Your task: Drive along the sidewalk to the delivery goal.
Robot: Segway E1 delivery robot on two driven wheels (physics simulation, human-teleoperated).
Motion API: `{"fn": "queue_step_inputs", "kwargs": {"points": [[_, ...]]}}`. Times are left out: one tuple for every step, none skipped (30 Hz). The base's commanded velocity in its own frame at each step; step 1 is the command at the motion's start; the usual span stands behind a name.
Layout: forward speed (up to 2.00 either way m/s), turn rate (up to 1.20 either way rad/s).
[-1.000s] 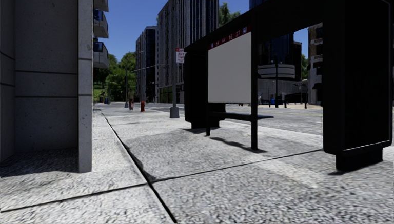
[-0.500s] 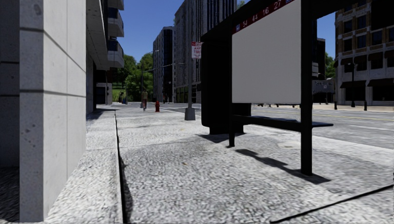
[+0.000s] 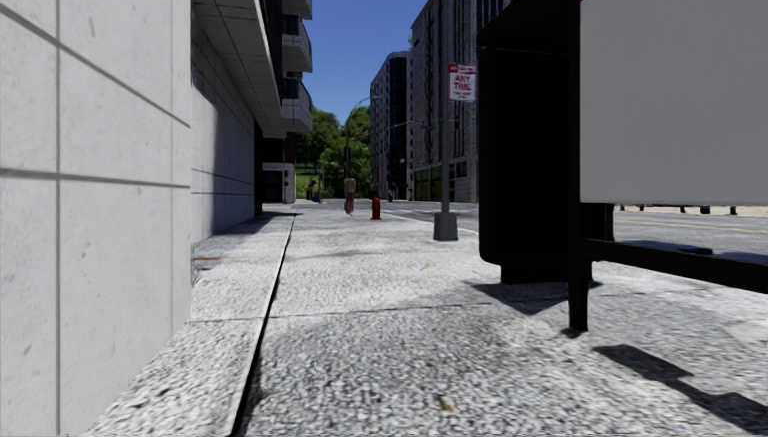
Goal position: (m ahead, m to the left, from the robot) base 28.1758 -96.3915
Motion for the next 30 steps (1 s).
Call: {"fn": "queue_step_inputs", "kwargs": {"points": [[2.00,0.50],[2.00,0.50],[2.00,0.50],[2.00,0.50],[2.00,0.50],[2.00,0.50],[2.00,0.50],[2.00,0.50],[2.00,0.50],[2.00,0.50],[2.00,0.50],[2.00,0.50],[2.00,0.50],[2.00,0.50],[2.00,0.50],[2.00,0.50],[2.00,0.50],[2.00,0.49],[2.00,0.00],[2.00,0.00],[2.00,0.00],[2.00,0.00],[2.00,0.00],[2.00,0.00],[2.00,0.00],[2.00,0.00],[2.00,0.00],[2.00,0.00],[2.00,0.00],[2.00,0.00]]}}
